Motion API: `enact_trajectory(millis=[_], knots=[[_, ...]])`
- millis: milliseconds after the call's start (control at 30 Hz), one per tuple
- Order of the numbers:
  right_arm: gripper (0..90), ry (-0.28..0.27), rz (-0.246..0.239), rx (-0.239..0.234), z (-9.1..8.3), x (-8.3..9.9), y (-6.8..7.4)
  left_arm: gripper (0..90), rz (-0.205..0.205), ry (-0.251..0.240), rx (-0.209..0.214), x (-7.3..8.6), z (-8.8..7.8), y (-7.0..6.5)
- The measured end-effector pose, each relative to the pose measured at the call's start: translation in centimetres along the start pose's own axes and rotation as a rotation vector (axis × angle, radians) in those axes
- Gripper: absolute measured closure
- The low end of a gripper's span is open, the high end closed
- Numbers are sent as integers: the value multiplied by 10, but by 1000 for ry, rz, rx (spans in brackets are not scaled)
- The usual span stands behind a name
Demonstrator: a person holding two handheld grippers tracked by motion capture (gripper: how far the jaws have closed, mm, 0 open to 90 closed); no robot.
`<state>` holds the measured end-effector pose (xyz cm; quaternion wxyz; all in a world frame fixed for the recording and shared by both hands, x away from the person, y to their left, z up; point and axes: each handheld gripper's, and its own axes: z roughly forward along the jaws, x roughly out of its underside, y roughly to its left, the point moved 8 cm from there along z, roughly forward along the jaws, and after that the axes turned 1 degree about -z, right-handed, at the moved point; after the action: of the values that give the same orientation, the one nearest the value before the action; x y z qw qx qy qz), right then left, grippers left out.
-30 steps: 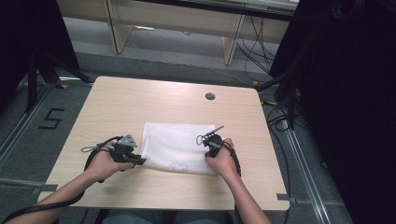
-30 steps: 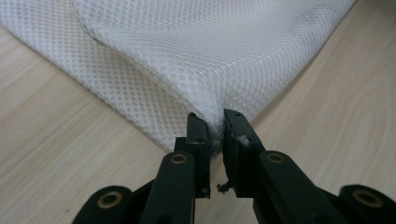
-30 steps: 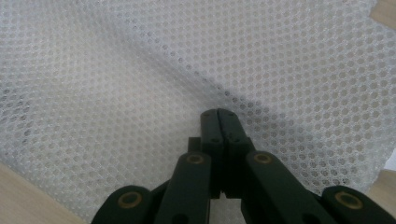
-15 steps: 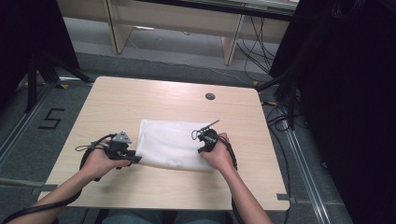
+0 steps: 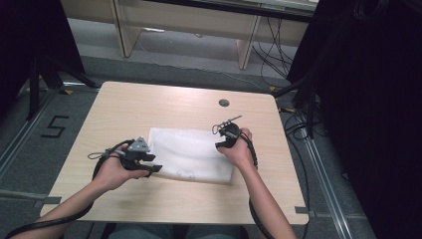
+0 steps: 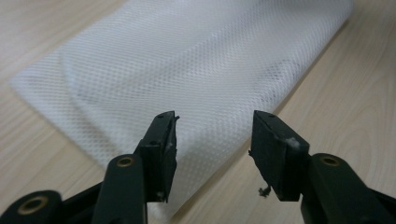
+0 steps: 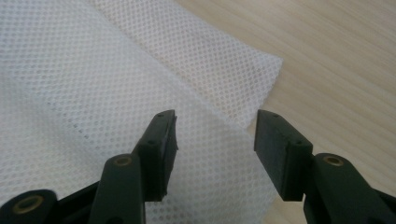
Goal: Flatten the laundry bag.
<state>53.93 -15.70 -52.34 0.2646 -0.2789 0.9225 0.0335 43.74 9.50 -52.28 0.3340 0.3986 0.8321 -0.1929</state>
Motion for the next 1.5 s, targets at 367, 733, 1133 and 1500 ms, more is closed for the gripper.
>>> enact_trajectory(millis=[367,733,1133,1500], knots=[[466,59,-19,-15,32,1,-2,642,39,100,0,-1,34,-7],[813,93,-74,-75,35,0,12,659,77,160,19,11,41,-7],[892,56,-90,-76,11,-7,18,716,101,114,73,-1,34,-28],[893,-55,-104,-99,-27,-20,25,770,104,169,73,2,48,-30]])
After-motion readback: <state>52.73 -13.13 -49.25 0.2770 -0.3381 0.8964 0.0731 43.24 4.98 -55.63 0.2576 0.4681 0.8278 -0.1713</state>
